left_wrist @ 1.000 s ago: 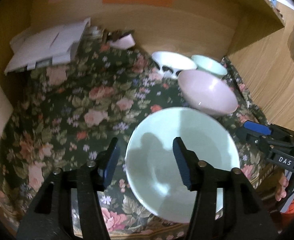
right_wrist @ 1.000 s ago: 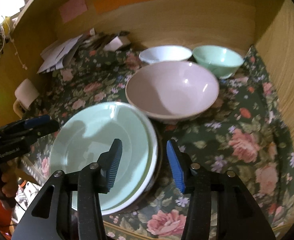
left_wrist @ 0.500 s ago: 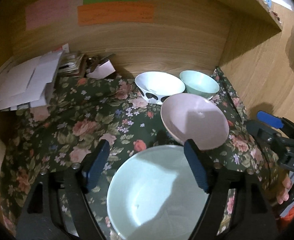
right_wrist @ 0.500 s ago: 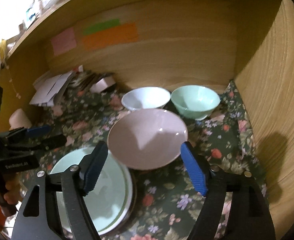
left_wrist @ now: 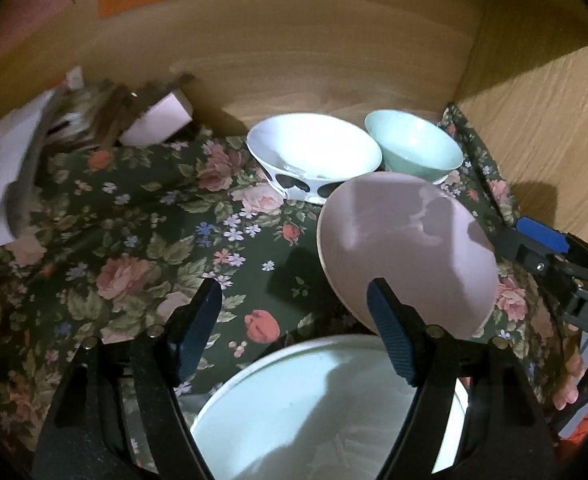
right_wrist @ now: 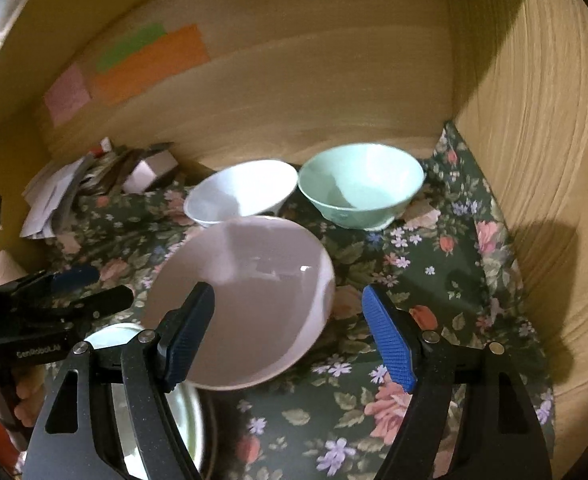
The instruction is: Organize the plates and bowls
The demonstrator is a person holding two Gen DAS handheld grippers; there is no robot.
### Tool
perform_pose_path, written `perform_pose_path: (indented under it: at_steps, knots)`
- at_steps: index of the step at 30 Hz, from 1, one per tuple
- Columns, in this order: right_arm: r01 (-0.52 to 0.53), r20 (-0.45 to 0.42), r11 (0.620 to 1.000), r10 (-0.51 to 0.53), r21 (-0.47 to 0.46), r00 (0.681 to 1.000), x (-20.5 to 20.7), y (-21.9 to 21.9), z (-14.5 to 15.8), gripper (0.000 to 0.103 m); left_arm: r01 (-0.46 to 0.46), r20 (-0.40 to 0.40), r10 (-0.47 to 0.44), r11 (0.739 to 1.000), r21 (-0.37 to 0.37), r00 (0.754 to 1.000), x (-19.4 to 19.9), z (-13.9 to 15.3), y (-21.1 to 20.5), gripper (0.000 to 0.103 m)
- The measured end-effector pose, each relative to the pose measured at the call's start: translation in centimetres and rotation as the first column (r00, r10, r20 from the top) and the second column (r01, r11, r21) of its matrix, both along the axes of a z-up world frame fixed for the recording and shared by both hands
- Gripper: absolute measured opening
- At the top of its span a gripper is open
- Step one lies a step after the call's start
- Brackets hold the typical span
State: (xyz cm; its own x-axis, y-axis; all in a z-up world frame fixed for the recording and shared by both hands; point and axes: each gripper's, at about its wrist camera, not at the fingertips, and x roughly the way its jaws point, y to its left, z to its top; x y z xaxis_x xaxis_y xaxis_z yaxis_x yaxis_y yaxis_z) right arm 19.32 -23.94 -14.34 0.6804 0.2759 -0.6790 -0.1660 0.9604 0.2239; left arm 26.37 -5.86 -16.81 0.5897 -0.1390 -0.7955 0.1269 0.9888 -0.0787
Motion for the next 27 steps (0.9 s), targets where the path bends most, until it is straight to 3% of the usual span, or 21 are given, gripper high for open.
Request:
perform_pose_path:
  at_steps: [4, 8, 13, 17, 23, 27]
  knots:
    - [0.009, -0.031, 1.000, -0.008, 0.002, 0.999, 1.1, -0.3, -1.3, 0.071, 0.024, -0.024, -0.024, 1.000, -0.001, 0.999, 1.1, -0.9, -0.6, 0.067]
    - [-0.004, -0.084, 0.999, 0.007, 0.035, 0.996, 2.1, -0.5, -2.7, 0.052, 0.057, -0.039, -0.057, 0.998, -0.005, 0.998, 1.8, -1.5, -1.3, 0.058]
    - [-0.010, -0.121, 0.998, 0.017, 0.059, 0.992, 2.7, -0.6, -3.7, 0.040, 0.082, -0.076, -0.084, 0.996, -0.029, 0.994, 2.6, -2.3, -2.0, 0.041]
    - [-0.022, -0.143, 0.998, 0.031, 0.061, 0.989, 3.1, -0.3, -4.4, 0.031, 0.091, -0.099, -0.096, 0.995, -0.048, 0.990, 3.1, -3.0, -2.4, 0.033]
    - [-0.028, -0.167, 0.998, 0.038, 0.059, 0.985, 3.5, 0.2, -5.1, 0.026, 0.109, -0.103, -0.115, 0.992, -0.065, 0.988, 3.3, -3.4, -2.9, 0.024]
    - [-0.025, -0.161, 1.000, 0.027, 0.017, 0.987, 3.3, 0.6, -4.8, 0.025, 0.114, -0.090, -0.116, 0.993, -0.031, 0.989, 3.2, -3.4, -3.3, 0.024]
